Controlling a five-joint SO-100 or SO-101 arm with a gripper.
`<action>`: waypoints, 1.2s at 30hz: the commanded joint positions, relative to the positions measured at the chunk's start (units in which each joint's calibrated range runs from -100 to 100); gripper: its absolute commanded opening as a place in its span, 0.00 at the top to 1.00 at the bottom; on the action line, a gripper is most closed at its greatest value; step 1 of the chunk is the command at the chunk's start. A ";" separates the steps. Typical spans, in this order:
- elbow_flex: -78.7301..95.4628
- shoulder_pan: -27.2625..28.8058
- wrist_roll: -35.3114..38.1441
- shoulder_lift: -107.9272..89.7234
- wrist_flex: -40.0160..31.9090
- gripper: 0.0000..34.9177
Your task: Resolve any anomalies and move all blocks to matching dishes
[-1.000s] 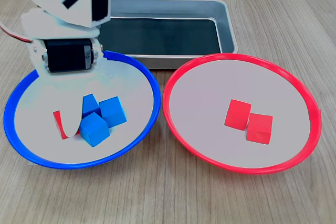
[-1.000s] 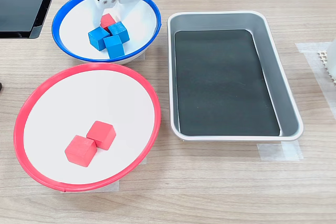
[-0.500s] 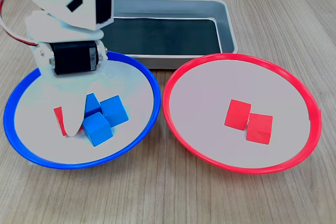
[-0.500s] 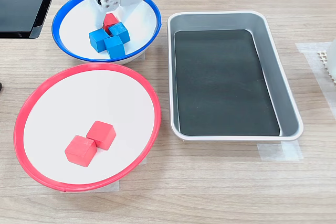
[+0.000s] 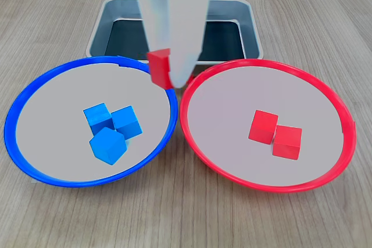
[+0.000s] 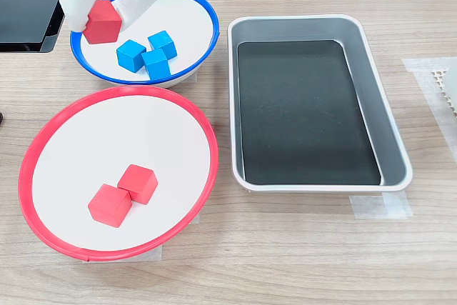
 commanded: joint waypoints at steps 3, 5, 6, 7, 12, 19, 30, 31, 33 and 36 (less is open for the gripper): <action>9.88 -7.54 -5.62 -4.30 -3.37 0.99; 13.15 -8.20 -6.50 -3.27 -6.26 0.98; 14.43 -8.30 -6.64 -2.85 -7.74 0.97; 15.25 -8.30 -6.69 -2.42 -8.82 0.96; 17.98 -7.07 -6.15 0.22 -14.43 0.80; 20.98 -7.17 -6.11 -0.12 -20.13 0.55; 65.04 -5.94 -14.07 -38.84 -49.51 1.00; 70.05 -5.75 -14.31 -42.76 -52.07 1.00; 82.25 -5.00 -14.75 -53.08 -57.19 1.00; 102.46 -3.12 -16.17 -73.81 -58.92 1.00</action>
